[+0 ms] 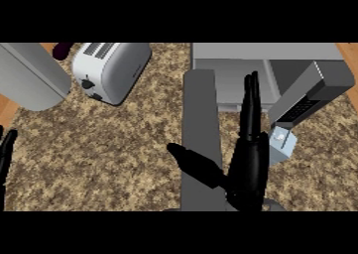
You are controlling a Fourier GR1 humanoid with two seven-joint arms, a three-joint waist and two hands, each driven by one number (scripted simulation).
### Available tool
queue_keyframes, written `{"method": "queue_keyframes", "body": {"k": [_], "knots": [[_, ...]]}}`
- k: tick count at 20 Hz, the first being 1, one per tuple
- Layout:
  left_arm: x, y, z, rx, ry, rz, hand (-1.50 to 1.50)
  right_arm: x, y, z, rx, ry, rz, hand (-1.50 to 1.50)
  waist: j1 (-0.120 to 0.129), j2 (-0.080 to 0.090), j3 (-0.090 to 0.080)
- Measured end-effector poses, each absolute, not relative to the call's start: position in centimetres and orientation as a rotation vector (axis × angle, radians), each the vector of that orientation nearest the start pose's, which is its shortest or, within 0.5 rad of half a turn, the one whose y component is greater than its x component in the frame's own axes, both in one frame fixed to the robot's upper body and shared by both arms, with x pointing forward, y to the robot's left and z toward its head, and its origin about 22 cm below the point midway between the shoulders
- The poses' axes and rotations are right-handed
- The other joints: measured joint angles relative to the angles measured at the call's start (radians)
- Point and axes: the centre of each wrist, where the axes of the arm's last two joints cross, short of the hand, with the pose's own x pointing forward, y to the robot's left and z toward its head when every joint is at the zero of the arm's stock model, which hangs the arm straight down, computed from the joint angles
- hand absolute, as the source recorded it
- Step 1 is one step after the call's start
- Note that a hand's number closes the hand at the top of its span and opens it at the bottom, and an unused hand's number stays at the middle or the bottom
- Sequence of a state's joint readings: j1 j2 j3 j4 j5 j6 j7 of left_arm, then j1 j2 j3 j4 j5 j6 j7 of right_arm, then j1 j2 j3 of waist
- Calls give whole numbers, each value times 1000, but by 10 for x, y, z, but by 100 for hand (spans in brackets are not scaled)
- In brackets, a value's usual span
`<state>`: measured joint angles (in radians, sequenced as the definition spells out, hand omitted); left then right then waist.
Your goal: Pick up the milk, place it into the microwave and close the microwave
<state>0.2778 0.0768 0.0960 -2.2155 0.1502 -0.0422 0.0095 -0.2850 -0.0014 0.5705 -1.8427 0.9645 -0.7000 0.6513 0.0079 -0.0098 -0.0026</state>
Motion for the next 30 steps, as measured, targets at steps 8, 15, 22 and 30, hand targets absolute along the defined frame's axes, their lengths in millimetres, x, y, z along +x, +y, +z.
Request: {"method": "queue_keyframes", "body": {"k": [8, 15, 22, 30], "knots": [[128, 288, 115, 82, -1964, 73, -150, 222, -81, 108, -683, -1884, 11, -150, 0, 0, -2], [105, 294, 115, 83, -1962, 75, -150, 226, -101, 75, -699, -1838, -65, -150, 2, -1, 0], [97, 301, 117, 88, -1951, 66, -150, 232, -129, 63, -721, -1795, -189, -150, 5, -5, -10], [93, 305, 114, 88, -1954, 66, -150, 234, -141, 51, -721, -1741, -282, -150, 10, -11, -19]]}}
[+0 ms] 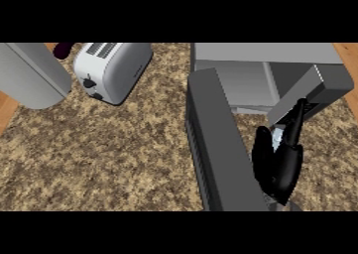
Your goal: Pick up the milk, place it into the microwave and close the microwave
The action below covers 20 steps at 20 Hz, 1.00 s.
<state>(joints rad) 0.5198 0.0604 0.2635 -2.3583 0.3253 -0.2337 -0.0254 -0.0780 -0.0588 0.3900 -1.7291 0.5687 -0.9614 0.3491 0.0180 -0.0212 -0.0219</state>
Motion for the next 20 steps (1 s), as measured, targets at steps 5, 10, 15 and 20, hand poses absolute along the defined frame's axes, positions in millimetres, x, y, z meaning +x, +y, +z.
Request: {"method": "queue_keyframes", "body": {"k": [5, 10, 15, 20], "knots": [[91, 307, 113, 89, -1955, 65, -150, 228, -151, 39, -716, -1712, -298, -150, 0, 2, 1], [90, 310, 112, 86, -1955, 64, -150, 211, -177, -10, -802, -1685, -148, -150, -7, 17, 18], [88, 315, 113, 93, -1953, 72, -150, 209, -198, -53, -838, -1675, -85, -150, -8, 20, 22], [89, 317, 114, 94, -1955, 75, -150, 216, -224, -81, -856, -1670, -77, -150, -11, 21, 22]]}}
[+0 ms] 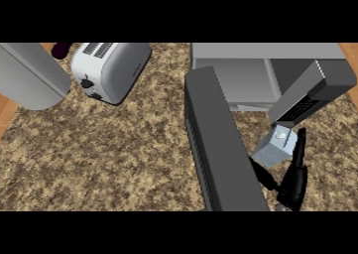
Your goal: Pick up the milk, place it into the microwave and close the microwave
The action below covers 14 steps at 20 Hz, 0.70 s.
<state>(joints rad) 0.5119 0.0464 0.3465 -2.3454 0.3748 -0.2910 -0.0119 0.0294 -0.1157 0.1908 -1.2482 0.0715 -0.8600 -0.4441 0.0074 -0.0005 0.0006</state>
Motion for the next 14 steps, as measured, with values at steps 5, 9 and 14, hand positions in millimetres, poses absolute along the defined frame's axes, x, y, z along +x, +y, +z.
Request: {"method": "queue_keyframes", "body": {"k": [5, 9, 14], "knots": [[86, 318, 113, 81, -1949, 75, -150, 225, -242, -102, -862, -1680, -55, -150, 2, -3, -3], [83, 320, 110, 82, -1947, 75, -150, 237, -257, -106, -843, -1705, -45, 150, 2, -6, -7], [79, 322, 111, 85, -1937, 66, -150, 247, -264, -114, -828, -1767, 29, 150, 4, -9, -11]]}}
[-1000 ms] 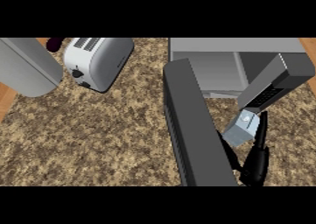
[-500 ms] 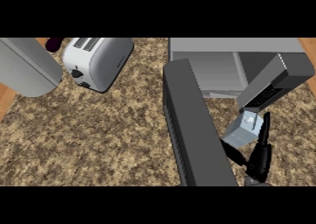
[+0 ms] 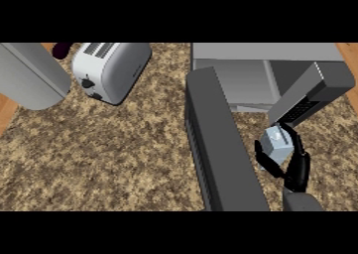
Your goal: Pick up the milk, place it into the microwave and close the microwave
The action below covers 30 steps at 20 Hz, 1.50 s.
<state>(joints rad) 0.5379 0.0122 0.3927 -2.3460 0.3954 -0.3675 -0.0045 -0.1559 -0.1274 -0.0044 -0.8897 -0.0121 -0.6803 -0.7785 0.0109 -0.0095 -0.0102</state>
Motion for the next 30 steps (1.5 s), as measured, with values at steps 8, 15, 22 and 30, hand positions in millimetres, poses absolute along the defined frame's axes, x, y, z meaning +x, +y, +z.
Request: {"method": "queue_keyframes", "body": {"k": [8, 15, 22, 30], "knots": [[73, 323, 107, 77, -1926, 68, -150, 260, -267, -114, -704, -1884, 77, 150, 7, 1, 2], [77, 321, 106, 46, -1959, 58, -150, 280, -293, -102, -206, -1960, 219, 150, 31, 13, 9], [76, 327, 108, 57, -1948, 61, -150, 297, -303, -94, 94, -1957, 268, 150, 16, 12, 10], [67, 332, 102, 84, -1943, 86, -150, 328, -275, -64, 131, -1997, 309, 150, 2, 9, 10]]}}
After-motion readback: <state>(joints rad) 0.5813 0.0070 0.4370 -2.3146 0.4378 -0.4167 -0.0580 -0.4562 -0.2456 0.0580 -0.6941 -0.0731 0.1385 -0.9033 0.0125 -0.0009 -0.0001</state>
